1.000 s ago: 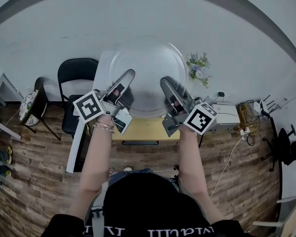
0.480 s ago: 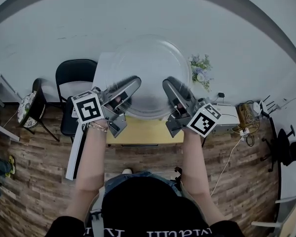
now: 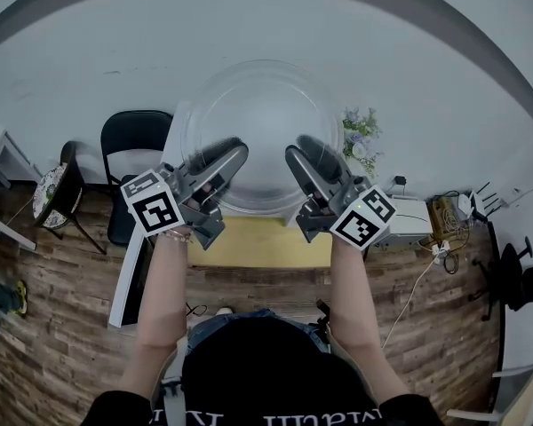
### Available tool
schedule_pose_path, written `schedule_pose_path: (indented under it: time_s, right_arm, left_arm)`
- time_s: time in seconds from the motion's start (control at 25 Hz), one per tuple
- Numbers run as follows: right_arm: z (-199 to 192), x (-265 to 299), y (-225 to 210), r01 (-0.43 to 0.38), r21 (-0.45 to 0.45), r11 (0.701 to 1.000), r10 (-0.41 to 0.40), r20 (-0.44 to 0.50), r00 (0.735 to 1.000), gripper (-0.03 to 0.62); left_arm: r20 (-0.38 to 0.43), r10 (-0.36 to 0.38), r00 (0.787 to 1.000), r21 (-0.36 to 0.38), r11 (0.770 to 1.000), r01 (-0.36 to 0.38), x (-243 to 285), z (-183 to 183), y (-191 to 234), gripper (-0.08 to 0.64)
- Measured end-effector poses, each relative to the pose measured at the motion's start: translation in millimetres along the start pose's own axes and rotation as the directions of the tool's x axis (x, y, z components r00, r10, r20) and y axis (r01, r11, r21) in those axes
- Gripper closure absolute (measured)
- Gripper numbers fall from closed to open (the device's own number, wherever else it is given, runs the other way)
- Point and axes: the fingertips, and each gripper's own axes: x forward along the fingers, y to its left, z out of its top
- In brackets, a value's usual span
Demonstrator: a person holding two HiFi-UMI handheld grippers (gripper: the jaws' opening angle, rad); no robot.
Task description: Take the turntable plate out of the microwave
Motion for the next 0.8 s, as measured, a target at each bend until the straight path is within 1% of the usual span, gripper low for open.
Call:
schedule_pose_path:
  time_s: [0.08, 0.28, 0.52, 0.8]
  right_arm:
    - [1.3, 1.8, 0.2, -0.007, -0.023, 1.000, 0.007, 0.008, 1.000, 0.425]
    - [4.7, 5.7, 1.7, -0.025, -0.083, 0.996, 0.028, 0.037, 0.999, 0.416]
    - [3.6, 5.7, 1.6, -0.025, -0.103, 0.994, 0.029, 0.037, 0.999, 0.411]
    - [5.2, 6.6, 1.6, -0.031, -0.115, 0.993, 0.036, 0.043, 0.998, 0.407]
  left_arm:
    - [0.002, 0.008, 1.000, 0.022, 1.000, -0.008, 0.0, 1.3, 0.4, 0.454]
    - [0.011, 0.011, 1.000, 0.106, 0.994, -0.012, -0.4, 5.2, 0.8, 0.430]
    - [0.013, 0.011, 1.000, 0.117, 0.993, -0.012, -0.7, 4.1, 1.7, 0.423]
    - [0.011, 0.017, 1.000, 0.150, 0.989, -0.018, -0.5, 6.1, 1.2, 0.414]
